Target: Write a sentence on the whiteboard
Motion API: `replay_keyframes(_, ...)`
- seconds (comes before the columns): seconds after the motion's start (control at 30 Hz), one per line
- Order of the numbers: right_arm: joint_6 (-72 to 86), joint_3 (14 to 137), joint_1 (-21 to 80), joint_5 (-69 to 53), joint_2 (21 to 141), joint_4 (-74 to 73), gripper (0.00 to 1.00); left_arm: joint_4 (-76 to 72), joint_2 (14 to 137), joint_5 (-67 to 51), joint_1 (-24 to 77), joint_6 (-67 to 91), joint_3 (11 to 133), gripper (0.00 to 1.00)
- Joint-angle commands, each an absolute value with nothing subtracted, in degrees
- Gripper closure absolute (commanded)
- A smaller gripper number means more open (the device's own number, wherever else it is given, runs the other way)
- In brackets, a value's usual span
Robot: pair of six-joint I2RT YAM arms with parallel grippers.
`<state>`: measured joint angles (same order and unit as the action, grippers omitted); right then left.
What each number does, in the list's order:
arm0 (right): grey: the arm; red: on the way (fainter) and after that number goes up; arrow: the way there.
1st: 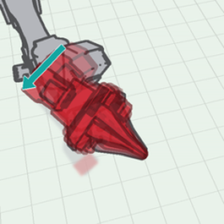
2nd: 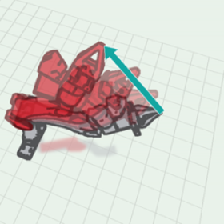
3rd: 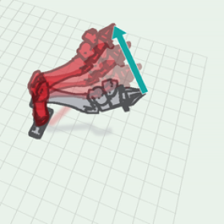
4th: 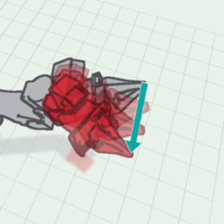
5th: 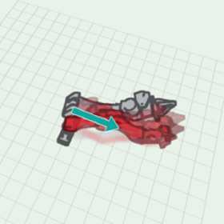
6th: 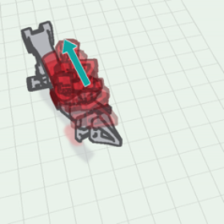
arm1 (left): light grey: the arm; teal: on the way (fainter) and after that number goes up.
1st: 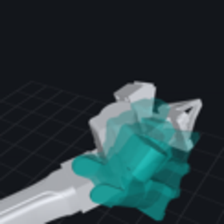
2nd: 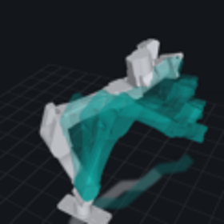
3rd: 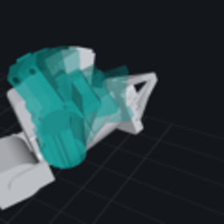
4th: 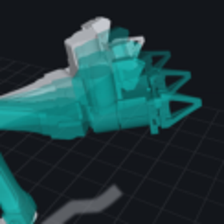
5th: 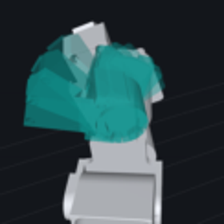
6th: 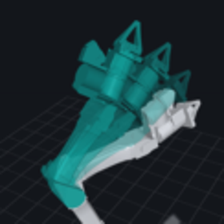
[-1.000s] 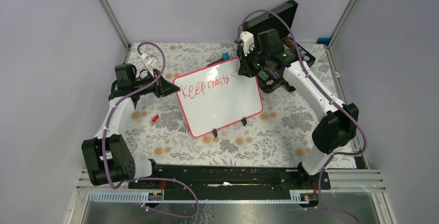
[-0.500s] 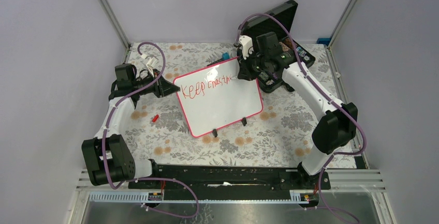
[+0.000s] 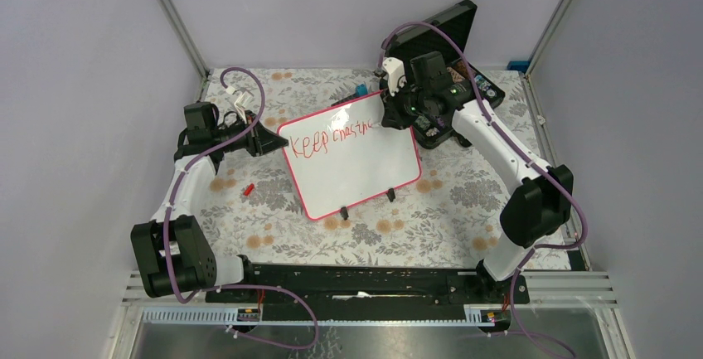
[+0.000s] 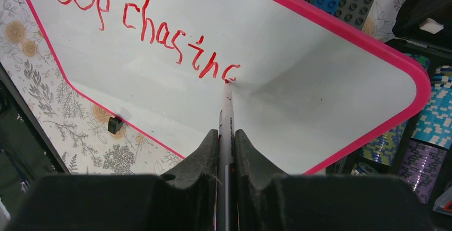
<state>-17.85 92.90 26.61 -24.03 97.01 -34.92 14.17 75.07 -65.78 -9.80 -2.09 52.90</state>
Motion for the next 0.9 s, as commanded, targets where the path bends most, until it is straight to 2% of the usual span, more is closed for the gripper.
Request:
replay_keyframes(0.0,-19.17,94.53,26.82,-20.76,95.09,-34.40,1.00,12.47,74.70,-66.01,-8.96,-5.84,53.92,1.00)
replay_keyframes(0.53,-18.52,98.25,26.72,-20.80,97.13,-34.41,1.00,12.44,74.93,-66.09,-8.91,-5.97,54.12,1.00)
replay_keyframes(0.87,-18.72,94.77,26.72,-21.54,96.06,-34.28,1.00,12.44,74.97,-66.10,-8.96,-5.89,54.14,1.00)
